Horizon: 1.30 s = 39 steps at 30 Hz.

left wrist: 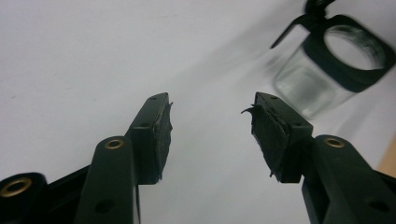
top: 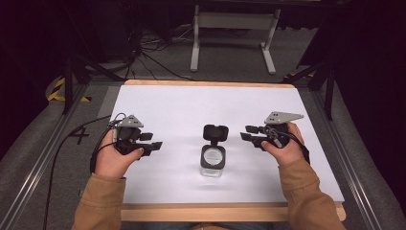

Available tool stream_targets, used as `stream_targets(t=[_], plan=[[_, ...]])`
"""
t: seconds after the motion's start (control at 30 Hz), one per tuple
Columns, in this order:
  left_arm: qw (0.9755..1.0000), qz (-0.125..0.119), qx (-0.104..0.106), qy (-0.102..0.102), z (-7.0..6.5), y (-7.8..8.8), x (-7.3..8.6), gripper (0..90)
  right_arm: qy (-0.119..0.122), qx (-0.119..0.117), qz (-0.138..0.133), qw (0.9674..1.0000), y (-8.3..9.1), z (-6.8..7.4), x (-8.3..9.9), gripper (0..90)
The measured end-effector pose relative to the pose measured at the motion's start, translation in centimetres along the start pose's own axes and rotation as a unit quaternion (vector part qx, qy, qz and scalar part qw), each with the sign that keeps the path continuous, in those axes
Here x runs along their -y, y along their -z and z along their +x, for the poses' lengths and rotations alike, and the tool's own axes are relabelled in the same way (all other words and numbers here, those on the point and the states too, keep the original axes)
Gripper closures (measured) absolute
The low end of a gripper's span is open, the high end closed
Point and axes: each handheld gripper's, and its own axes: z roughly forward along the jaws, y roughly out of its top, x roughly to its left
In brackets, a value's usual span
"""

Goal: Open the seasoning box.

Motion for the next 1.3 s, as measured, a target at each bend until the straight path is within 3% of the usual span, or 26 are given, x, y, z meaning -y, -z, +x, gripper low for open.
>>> stream_targets(t=[0.17, 0.33, 0.37, 0.4, 0.57, 0.6, 0.9, 1.1, 1.3], plan=[[0.9992, 0.031, -0.024, 0.009, 1.4, -1.3, 0.6, 44.9, -0.012, 0.038, 0.009, 0.9992, 0.4, -2.2, 1.2, 57.4], [0.9988, 0.033, -0.03, 0.018, 2.6, -2.3, 1.3, 42.9, -0.029, 0.056, 0.028, 0.9976, 0.2, -3.8, 2.5, 53.9], [0.9987, 0.037, -0.034, 0.007, 3.0, -2.5, 1.4, 42.9, -0.031, 0.061, 0.032, 0.9971, 0.1, -4.3, 2.8, 53.3], [0.9987, 0.034, -0.038, 0.009, 3.4, -2.9, 1.6, 39.7, -0.042, 0.068, 0.043, 0.9958, 0.0, -5.1, 3.5, 51.0], [0.9985, 0.038, -0.037, 0.011, 4.1, -3.9, 2.2, 38.0, -0.053, 0.084, 0.06, 0.9932, -0.4, -6.3, 4.9, 50.5], [0.9983, 0.046, -0.034, 0.01, 4.5, -4.3, 2.5, 37.8, -0.052, 0.096, 0.072, 0.9914, -0.8, -6.7, 5.6, 50.6], [0.9966, 0.078, -0.013, 0.024, 5.2, -6.1, 3.6, 35.9, -0.068, 0.098, 0.097, 0.9881, -1.8, -7.7, 7.3, 50.6], [0.9956, 0.091, -0.007, 0.02, 5.3, -6.6, 3.8, 34.8, -0.071, 0.099, 0.098, 0.9877, -2.2, -8.0, 8.0, 50.5], [0.9952, 0.095, 0.007, 0.021, 5.1, -6.9, 3.8, 34.1, -0.066, 0.095, 0.09, 0.9892, -2.6, -7.9, 8.4, 49.7]])
